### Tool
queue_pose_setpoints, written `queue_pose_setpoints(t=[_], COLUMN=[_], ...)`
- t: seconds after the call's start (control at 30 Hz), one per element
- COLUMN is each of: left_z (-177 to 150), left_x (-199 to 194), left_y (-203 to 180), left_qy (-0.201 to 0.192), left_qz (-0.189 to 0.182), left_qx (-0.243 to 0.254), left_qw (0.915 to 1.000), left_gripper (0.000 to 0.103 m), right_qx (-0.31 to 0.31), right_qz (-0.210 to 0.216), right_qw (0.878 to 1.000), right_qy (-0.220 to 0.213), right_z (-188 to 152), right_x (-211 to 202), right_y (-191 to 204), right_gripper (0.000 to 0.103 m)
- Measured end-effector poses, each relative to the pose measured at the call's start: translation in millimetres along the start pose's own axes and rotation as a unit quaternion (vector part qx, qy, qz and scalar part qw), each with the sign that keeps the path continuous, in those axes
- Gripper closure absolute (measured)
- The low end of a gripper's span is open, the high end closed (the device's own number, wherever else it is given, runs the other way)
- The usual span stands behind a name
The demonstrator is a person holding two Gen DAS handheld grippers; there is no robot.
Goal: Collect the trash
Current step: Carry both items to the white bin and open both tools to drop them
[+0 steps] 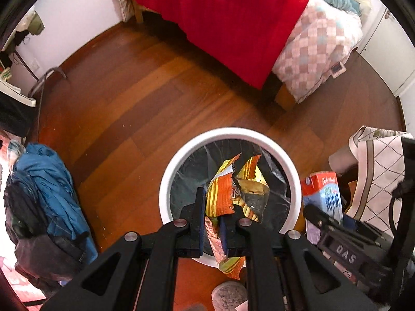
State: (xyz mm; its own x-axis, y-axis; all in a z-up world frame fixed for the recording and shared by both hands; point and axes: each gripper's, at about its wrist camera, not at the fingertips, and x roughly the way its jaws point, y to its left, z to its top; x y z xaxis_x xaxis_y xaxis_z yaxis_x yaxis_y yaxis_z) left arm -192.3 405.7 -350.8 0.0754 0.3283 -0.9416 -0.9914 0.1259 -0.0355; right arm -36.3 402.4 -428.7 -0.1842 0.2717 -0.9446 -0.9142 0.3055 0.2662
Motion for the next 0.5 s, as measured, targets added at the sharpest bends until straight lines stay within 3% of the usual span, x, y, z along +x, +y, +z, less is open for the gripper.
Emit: queue_pose_setpoints(t=[0.07, 0.13, 0.17, 0.2, 0.27, 0.4, 0.47, 0.5], left_z=[1.1, 1.5, 1.4, 1.6, 1.1, -1.3, -3.6, -4.7], left_x=[6.4, 11.8, 13.5, 14.8, 14.4, 13.6, 8.7, 5.7], left_y=[2.8, 6.0, 8.7, 10.8, 18.0, 29.4, 35.2, 37.4], left_qy=[0.008, 0.019, 0.022, 0.023, 0.024, 0.032, 0.028, 0.026], left_qz=[-0.006, -0.007, -0.009, -0.01, -0.013, -0.001, 0.007, 0.012], left_qx=[-0.006, -0.013, -0.018, -0.024, -0.036, -0.049, -0.05, -0.05], left_qw=[0.9999, 0.9997, 0.9996, 0.9994, 0.999, 0.9982, 0.9983, 0.9983], left_gripper=[0.094, 0.086, 0.068, 0.037, 0.016, 0.013, 0.003, 0.003], right_qx=[-0.004, -0.008, -0.011, -0.012, -0.013, -0.01, -0.009, -0.01], right_qz=[0.002, 0.006, 0.011, 0.013, 0.019, 0.025, 0.028, 0.025], right_qw=[1.0, 1.0, 1.0, 1.0, 1.0, 0.999, 0.999, 0.999], right_qy=[0.005, 0.01, 0.015, 0.016, 0.019, 0.03, 0.029, 0.027], right_z=[5.3, 11.1, 12.4, 15.0, 20.8, 22.3, 20.9, 21.8], right_x=[10.9, 18.8, 22.7, 24.7, 28.7, 34.3, 32.4, 31.8], right_y=[3.7, 2.1, 1.5, -0.1, -5.6, -9.0, -10.7, -11.6], right_gripper=[0.047, 0.046, 0.046, 0.046, 0.045, 0.04, 0.022, 0.021])
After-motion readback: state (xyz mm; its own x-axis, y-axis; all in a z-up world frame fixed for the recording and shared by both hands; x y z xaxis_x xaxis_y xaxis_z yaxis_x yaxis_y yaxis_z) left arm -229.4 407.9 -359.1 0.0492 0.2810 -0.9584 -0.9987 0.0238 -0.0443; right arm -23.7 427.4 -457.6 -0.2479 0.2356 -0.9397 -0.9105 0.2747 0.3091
